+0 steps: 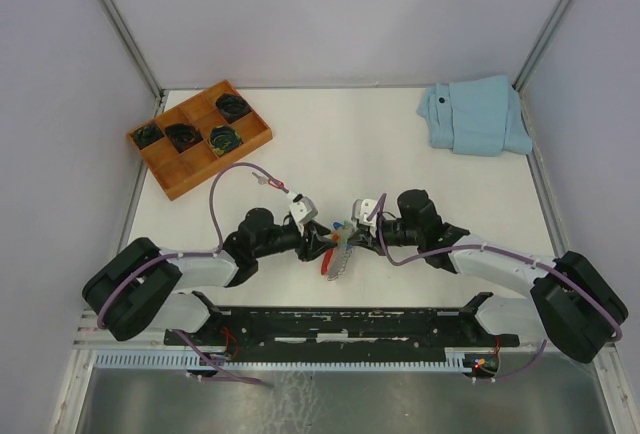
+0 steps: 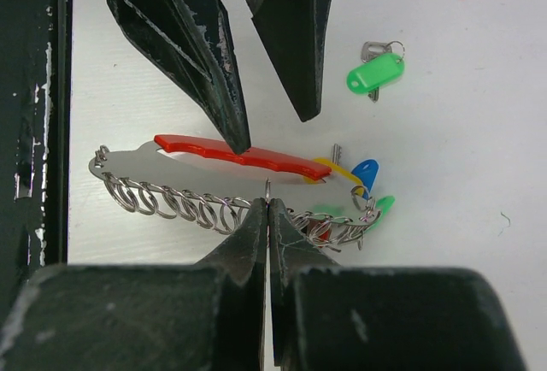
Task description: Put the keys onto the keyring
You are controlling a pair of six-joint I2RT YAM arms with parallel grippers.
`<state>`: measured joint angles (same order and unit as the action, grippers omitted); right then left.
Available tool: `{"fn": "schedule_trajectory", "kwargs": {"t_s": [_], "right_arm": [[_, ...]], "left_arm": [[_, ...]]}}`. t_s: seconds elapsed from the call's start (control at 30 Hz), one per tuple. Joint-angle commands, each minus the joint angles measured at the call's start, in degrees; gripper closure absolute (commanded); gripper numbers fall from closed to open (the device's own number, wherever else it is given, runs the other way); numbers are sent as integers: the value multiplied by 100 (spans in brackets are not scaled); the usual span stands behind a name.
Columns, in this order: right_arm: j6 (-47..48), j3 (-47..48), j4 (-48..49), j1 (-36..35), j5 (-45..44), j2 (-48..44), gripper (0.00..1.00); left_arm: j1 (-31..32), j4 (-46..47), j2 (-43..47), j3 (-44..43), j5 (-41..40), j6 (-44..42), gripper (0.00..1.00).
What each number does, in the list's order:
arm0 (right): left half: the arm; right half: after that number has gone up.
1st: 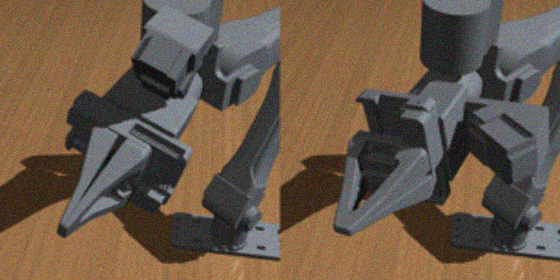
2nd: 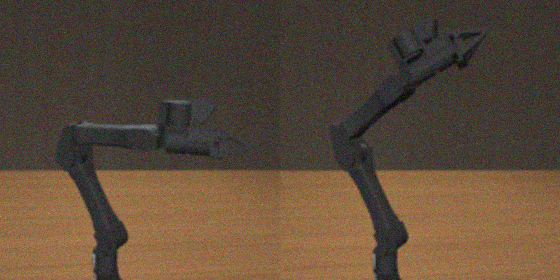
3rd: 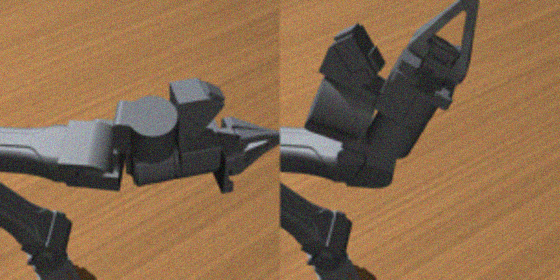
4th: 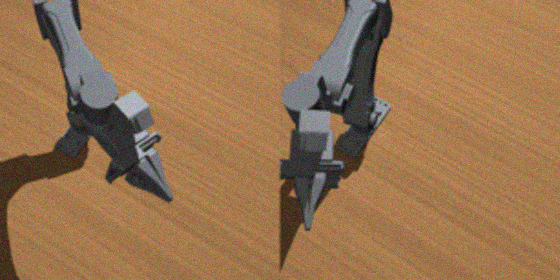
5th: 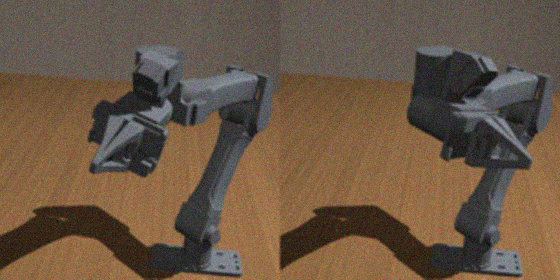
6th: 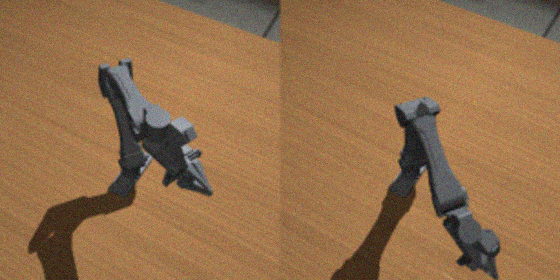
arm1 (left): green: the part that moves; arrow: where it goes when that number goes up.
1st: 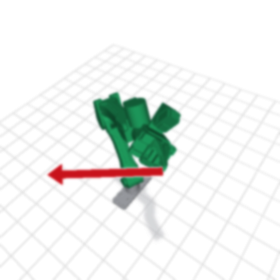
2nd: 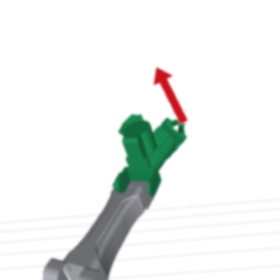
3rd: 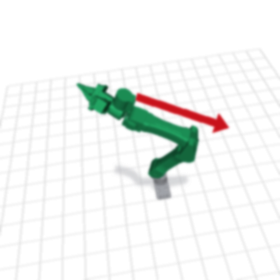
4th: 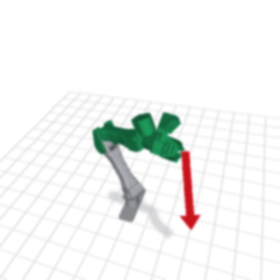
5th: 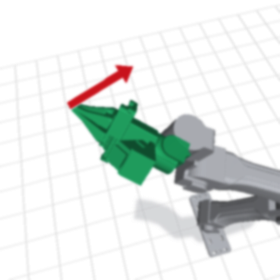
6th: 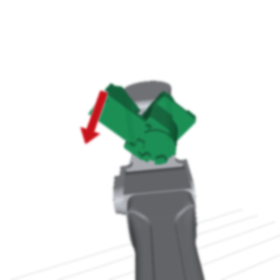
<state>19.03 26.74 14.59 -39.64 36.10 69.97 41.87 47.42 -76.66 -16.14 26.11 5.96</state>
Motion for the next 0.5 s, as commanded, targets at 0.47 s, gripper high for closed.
{"fn": "schedule_trajectory", "kwargs": {"t_s": [0.47], "right_arm": [[1081, 499, -294, 26, 739, 190, 98]], "left_arm": [[-12, 624, -469, -207, 1360, -1717, 65]]}}
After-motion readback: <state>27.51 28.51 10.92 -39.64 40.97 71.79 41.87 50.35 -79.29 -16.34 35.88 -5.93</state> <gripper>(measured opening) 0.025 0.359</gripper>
